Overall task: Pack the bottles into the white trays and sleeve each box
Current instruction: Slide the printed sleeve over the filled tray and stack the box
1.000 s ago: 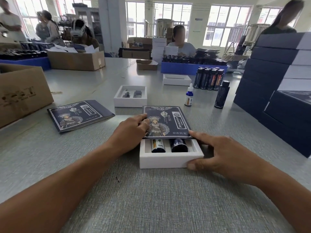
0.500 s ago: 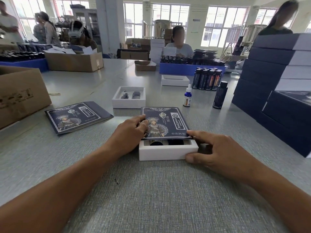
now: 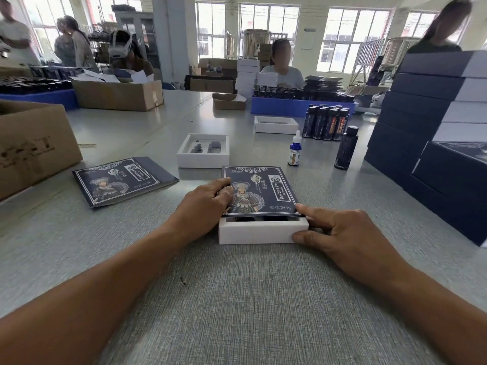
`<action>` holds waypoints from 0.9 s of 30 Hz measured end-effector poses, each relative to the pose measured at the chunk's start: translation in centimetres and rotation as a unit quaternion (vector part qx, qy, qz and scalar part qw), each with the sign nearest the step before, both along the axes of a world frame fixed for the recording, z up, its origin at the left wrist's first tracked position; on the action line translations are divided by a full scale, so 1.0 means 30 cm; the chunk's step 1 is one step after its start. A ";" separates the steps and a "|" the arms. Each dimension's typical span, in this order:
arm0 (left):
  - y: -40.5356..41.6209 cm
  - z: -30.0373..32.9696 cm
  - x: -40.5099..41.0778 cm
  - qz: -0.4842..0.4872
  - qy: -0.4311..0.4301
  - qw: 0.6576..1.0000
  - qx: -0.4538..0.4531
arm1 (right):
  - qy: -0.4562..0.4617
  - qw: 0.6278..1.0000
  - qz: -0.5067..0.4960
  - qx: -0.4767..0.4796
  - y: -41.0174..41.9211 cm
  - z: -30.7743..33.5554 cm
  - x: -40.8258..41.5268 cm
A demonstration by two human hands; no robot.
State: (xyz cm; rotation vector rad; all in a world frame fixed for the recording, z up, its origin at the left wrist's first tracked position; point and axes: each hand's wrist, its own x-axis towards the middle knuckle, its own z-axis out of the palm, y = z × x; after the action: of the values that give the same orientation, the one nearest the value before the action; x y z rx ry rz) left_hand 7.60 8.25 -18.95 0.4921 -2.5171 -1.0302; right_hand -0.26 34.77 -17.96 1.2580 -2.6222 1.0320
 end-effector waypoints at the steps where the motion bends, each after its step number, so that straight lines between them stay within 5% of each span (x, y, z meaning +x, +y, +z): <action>1: -0.001 -0.001 0.000 -0.001 0.000 1.000 0.000 | 0.005 1.000 -0.006 -0.008 -0.005 -0.002 0.000; 12: 0.001 0.005 0.004 -0.009 0.005 1.000 0.002 | 0.022 0.999 0.005 0.034 -0.015 -0.003 -0.010; 27: 0.004 0.006 0.010 -0.013 0.007 1.000 0.000 | 0.019 0.998 -0.039 -0.055 -0.044 -0.012 0.005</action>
State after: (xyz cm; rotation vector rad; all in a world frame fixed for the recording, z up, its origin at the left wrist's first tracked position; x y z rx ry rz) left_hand 7.90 8.36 -18.77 0.4507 -2.5178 -1.0389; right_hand -0.10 33.46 -18.34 1.1323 -2.5255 1.1127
